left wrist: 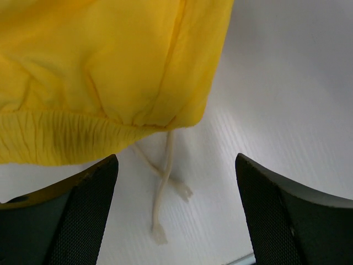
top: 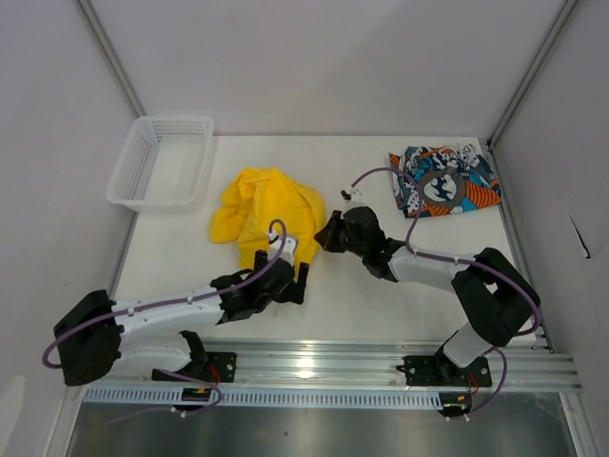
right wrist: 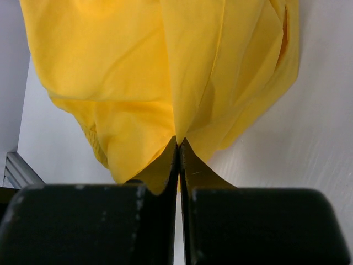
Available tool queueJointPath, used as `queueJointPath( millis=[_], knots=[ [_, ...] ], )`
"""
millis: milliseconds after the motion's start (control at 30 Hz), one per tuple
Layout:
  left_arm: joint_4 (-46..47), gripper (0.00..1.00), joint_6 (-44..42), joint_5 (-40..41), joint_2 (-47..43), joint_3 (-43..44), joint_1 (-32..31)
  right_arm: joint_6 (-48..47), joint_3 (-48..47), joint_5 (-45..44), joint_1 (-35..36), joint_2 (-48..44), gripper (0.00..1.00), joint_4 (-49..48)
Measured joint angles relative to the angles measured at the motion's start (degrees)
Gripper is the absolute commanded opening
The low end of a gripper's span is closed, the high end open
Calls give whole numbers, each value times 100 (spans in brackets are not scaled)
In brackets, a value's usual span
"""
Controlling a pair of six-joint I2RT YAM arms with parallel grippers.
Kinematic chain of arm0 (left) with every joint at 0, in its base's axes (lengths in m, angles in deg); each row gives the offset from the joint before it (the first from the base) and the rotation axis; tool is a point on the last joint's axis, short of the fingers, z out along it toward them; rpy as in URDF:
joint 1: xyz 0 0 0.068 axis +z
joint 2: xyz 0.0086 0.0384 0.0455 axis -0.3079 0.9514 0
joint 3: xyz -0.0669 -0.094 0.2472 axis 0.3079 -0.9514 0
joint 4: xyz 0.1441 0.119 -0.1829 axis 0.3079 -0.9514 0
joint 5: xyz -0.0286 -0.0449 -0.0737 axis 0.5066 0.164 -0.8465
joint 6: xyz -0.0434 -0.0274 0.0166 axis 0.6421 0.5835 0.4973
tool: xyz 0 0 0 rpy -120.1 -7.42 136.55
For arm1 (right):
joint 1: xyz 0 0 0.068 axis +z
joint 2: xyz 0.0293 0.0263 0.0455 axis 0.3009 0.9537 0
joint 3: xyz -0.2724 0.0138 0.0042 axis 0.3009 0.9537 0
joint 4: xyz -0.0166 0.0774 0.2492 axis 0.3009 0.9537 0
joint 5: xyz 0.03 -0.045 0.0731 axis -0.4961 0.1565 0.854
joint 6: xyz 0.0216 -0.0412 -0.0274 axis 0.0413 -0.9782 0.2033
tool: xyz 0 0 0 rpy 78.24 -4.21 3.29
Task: Fold and stack the shorts
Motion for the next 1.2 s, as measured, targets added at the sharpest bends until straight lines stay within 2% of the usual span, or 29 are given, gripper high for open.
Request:
queueJointPath(
  millis=[200, 433, 533, 567, 633, 667, 700, 733, 933, 967, 1033, 1067, 1133, 1200],
  knots=[
    [153, 87, 0, 721, 984, 662, -243, 2, 444, 4, 7, -173, 0, -256],
    [31, 84, 157, 1405, 1276, 787, -247, 4, 678, 4, 35, -372, 0, -479],
    [35, 62, 157, 1484, 1440, 890, -247, 2, 741, 79, 46, -448, 0, -610],
    [74, 51, 142, 1471, 1488, 898, -247, 0, 765, 129, 50, -472, 0, -669],
    [240, 38, 46, 1357, 1617, 903, -240, -28, 798, 264, 57, -505, 0, -734],
    [321, 23, 0, 1261, 1703, 905, -227, -70, 807, 337, 57, -511, 0, -765],
    [428, 14, -11, 1167, 1790, 907, -212, -129, 820, 426, 57, -518, 0, -807],
    [520, 0, -55, 1088, 1867, 909, -197, -177, 837, 507, 61, -525, 0, -824],
    [859, 0, -210, 549, 1801, 708, -186, -396, 1001, 577, 39, -632, 0, -859],
    [920, 0, -214, 459, 1620, 564, -186, -431, 1012, 586, 28, -636, 4, -852],
    [935, 0, -221, 247, 1102, 293, -181, -481, 1019, 538, 33, -636, 21, -813],
    [911, 0, -236, 127, 807, 175, -177, -505, 1016, 452, 33, -638, 45, -787],
    [837, 0, -271, -127, 323, 48, -168, -542, 1014, 227, 4, -649, 65, -667],
    [776, 0, -315, -444, -76, 13, -168, -612, 1014, 103, -50, -656, 69, -564]
  ],
)
